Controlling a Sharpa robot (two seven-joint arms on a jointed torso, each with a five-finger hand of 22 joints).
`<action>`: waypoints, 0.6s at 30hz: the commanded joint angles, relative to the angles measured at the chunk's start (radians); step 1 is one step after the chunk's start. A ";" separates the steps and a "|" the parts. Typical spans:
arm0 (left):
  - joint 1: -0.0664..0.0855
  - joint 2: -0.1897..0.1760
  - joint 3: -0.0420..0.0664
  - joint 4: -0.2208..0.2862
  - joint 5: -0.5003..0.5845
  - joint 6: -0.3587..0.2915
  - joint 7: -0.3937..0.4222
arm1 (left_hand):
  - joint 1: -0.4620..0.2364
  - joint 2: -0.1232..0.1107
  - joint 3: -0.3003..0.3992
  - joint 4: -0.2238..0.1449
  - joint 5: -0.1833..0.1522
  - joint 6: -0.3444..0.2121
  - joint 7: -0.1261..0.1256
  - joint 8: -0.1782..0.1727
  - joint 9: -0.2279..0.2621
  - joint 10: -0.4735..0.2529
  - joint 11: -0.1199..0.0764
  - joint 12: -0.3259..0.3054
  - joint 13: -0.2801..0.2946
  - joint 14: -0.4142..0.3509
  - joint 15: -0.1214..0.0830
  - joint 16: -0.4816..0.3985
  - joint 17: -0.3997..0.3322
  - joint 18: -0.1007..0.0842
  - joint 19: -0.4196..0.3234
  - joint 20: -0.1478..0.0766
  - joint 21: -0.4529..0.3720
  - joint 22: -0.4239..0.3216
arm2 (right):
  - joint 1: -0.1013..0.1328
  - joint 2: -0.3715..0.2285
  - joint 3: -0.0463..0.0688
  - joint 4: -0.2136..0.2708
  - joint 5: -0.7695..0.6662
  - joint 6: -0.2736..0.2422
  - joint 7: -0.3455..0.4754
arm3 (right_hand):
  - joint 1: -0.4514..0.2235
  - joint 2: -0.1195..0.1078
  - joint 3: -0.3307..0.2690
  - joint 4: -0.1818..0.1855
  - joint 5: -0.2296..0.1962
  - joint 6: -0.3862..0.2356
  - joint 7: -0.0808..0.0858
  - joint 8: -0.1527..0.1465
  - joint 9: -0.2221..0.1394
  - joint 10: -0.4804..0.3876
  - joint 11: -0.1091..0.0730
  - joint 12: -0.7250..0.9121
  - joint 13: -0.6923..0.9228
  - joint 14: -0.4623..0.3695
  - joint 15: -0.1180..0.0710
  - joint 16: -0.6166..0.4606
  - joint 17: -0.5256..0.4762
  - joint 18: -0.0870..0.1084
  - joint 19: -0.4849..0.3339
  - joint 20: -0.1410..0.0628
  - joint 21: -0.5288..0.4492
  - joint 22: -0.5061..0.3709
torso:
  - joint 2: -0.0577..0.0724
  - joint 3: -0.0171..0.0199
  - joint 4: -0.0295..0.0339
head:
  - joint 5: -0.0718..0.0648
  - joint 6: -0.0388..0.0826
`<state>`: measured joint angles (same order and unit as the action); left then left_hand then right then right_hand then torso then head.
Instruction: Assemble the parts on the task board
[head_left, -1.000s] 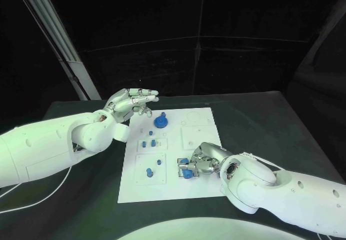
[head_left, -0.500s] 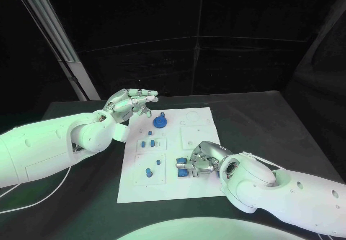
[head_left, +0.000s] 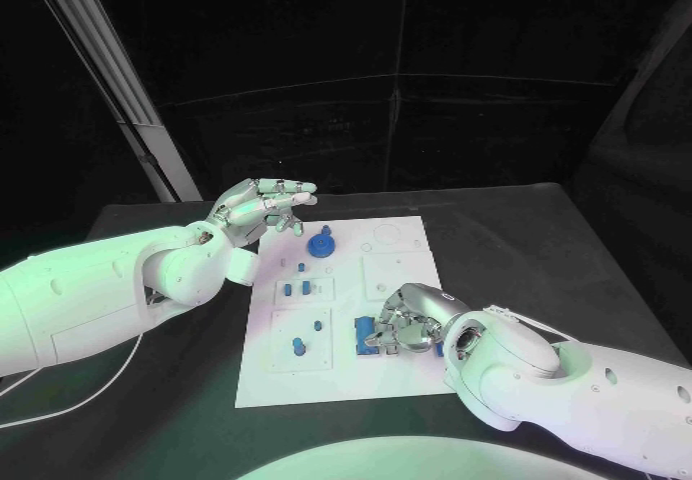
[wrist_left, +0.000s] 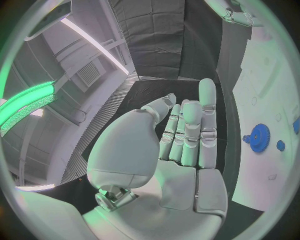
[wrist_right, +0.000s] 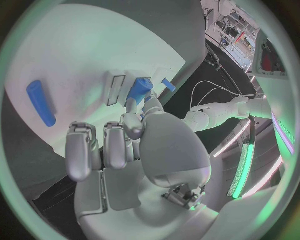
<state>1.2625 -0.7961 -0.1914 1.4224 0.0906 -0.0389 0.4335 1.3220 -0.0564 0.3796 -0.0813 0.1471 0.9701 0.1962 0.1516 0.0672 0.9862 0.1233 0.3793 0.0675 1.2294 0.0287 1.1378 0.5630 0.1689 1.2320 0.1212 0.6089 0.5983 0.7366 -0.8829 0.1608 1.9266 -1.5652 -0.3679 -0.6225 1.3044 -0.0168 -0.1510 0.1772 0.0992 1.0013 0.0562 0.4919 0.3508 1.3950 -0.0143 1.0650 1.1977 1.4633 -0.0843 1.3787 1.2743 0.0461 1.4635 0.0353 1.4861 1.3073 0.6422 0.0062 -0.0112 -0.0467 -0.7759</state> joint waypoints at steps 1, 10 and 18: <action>0.001 0.000 0.001 0.000 0.002 0.013 0.000 | -0.004 0.000 0.001 -0.002 0.004 -0.009 0.000 0.004 0.001 -0.007 -0.003 0.003 0.000 -0.006 0.000 0.005 -0.001 0.013 0.003 0.001 0.001 -0.002 | 0.001 -0.001 0.000 0.004 -0.010 0.011 0.029 | 0.008 -0.002 -0.003 -0.006 -0.007 -0.006 0.001 0.004 0.001 0.004 -0.004 0.002 0.000 0.053 0.003 0.000 0.002 -0.008 0.012 -0.004 0.001 0.110 | 0.001 -0.0006 0.0008 | -0.001 0.001; 0.001 -0.001 0.000 -0.001 0.002 0.014 -0.001 | -0.005 -0.001 0.001 -0.002 0.004 -0.011 0.000 0.004 0.001 -0.008 -0.003 0.004 0.000 -0.008 0.000 0.005 -0.004 0.013 0.002 0.002 0.001 -0.002 | 0.001 0.003 0.000 -0.004 -0.015 0.020 0.017 | 0.006 0.003 -0.004 -0.004 -0.011 -0.005 0.001 0.004 0.003 0.004 -0.004 0.002 0.001 0.053 0.003 0.001 0.003 -0.008 0.012 -0.004 0.002 0.110 | 0.001 -0.0014 0.0005 | -0.001 -0.001; 0.001 -0.002 0.000 0.000 0.002 0.012 -0.001 | -0.005 -0.001 0.001 -0.002 0.004 -0.011 0.000 0.004 0.001 -0.008 -0.003 0.004 0.000 -0.008 0.000 0.005 -0.004 0.013 0.002 0.002 0.001 -0.002 | 0.002 0.010 0.001 -0.014 -0.033 0.035 0.007 | 0.026 0.019 0.002 -0.015 0.000 -0.001 -0.003 0.007 0.007 0.005 -0.006 0.002 0.002 0.054 0.001 0.002 0.006 -0.008 0.013 -0.004 0.003 0.113 | 0.001 -0.0014 0.0017 | -0.001 -0.004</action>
<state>1.2623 -0.7973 -0.1917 1.4213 0.0906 -0.0378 0.4312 1.3220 -0.0564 0.3796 -0.0813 0.1471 0.9665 0.1998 0.1516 0.0672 0.9826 0.1197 0.3793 0.0674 1.2294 0.0287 1.1378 0.5604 0.1689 1.2320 0.1212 0.6089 0.5975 0.7366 -0.8743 0.1609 1.9119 -1.5783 -0.3498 -0.6131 1.3256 -0.0005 -0.1482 0.1691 0.0935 1.0011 0.0560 0.4957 0.3564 1.3990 -0.0182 1.0649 1.1989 1.4633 -0.0842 1.3788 1.2786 0.0461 1.4636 0.0354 1.4861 1.3073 0.6434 0.0048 -0.0101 -0.0483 -0.7795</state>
